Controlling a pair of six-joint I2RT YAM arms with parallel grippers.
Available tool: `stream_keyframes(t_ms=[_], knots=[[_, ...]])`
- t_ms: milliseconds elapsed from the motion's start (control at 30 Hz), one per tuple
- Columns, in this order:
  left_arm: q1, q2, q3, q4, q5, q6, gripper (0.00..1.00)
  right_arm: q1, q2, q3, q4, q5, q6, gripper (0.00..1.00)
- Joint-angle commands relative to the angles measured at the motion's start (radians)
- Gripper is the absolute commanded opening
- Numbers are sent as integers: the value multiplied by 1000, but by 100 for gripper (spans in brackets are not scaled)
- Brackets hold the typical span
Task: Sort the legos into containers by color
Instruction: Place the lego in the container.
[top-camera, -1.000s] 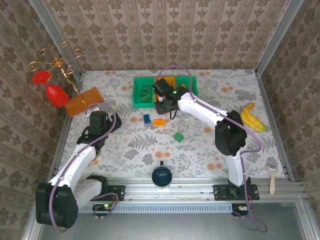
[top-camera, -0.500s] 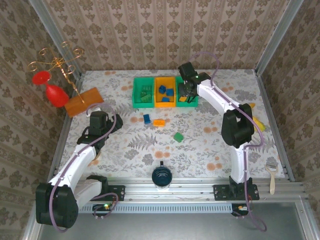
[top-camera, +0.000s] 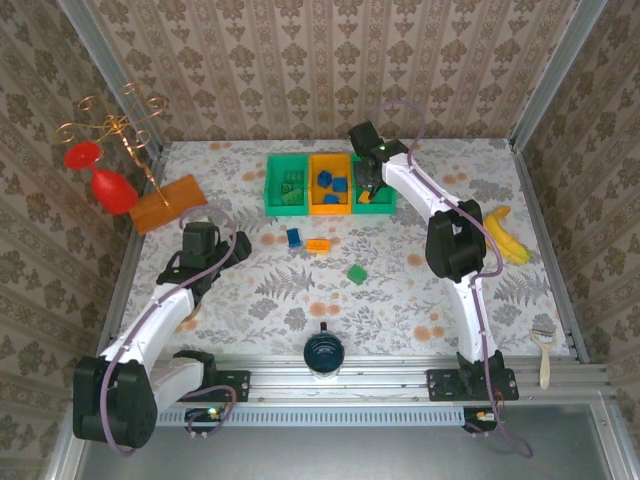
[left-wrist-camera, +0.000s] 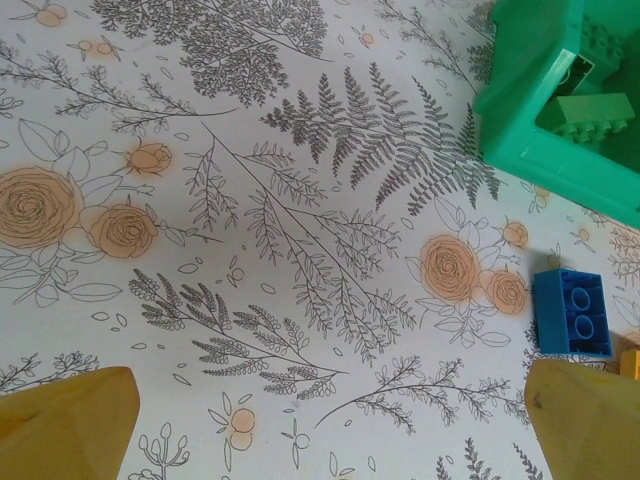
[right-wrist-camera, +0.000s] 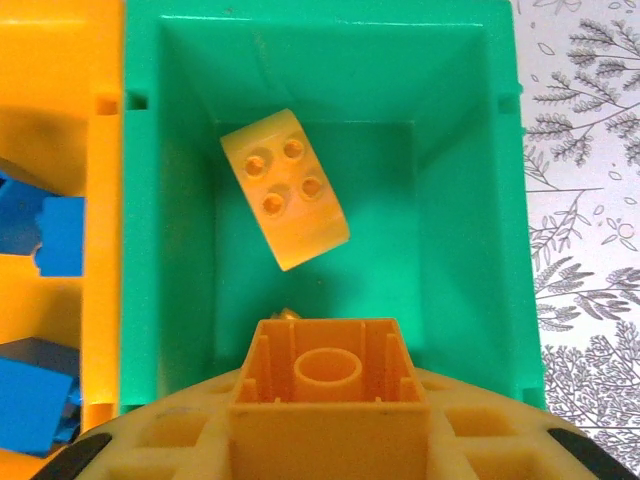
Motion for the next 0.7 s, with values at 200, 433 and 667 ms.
stream_keyframes(t_ms=[200,433,667], knots=[[-37,51,70,11,47,84,100,-4,2,2,-49,59,9,48],[-103,109,122,14,63,162,100,-4,-65,-57,-29,55,13,52],[-215,233,239,-15,105,285,100,-4,-237,-244,42,22,59,56]])
